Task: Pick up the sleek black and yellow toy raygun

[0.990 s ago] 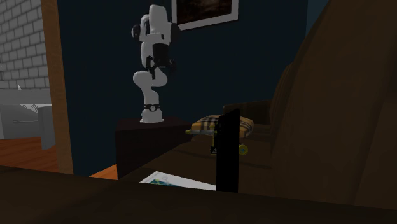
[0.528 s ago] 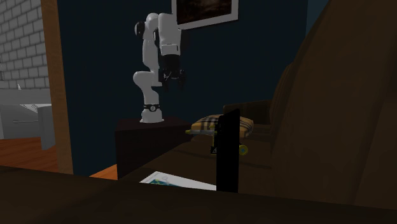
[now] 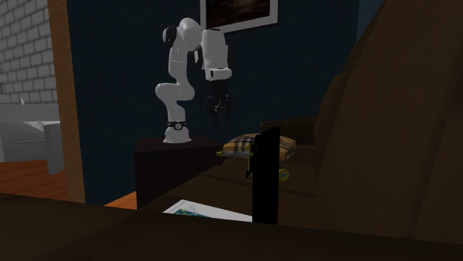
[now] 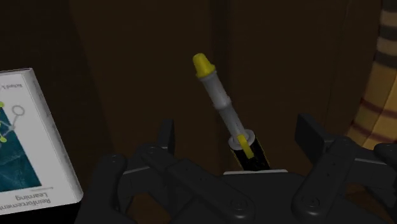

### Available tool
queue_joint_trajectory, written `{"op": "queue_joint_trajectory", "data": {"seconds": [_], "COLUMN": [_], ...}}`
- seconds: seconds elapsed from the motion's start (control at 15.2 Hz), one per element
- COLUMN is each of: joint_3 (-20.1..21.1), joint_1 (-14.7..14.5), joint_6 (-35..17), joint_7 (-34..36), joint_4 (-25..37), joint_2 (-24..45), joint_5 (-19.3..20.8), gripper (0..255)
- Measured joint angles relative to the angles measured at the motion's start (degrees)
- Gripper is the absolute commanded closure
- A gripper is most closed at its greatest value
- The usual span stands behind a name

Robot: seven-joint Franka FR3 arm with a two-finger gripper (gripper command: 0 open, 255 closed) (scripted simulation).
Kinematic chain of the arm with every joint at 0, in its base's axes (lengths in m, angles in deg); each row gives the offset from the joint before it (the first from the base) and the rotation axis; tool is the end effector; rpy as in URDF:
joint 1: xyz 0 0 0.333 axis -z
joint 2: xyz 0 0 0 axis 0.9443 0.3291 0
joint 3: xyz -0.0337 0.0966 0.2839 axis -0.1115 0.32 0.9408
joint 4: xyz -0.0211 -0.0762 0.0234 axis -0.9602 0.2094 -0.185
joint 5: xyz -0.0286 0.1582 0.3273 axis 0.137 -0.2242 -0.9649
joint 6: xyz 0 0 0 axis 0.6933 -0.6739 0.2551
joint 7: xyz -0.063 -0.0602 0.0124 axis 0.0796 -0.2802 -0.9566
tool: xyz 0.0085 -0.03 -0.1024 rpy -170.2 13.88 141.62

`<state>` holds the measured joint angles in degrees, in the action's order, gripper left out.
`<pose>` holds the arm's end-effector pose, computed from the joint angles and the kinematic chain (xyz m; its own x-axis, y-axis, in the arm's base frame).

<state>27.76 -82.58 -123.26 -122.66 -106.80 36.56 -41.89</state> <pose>0.5737 0.0727 0.3282 0.7840 0.6189 0.0476 0.6200 -0.7770 -0.1090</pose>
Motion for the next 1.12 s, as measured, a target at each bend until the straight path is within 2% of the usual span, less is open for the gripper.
{"op": "queue_joint_trajectory", "data": {"seconds": [0.66,1.12], "joint_3": [5.5,6.2], "joint_1": [-1.2,-1.4], "joint_6": [0.6,-2.3], "joint_7": [-9.8,-11.0], "joint_4": [16.6,18.0], "joint_2": [18.2,22.6], "joint_5": [-1.3,-1.6], "gripper": [0,0]}}
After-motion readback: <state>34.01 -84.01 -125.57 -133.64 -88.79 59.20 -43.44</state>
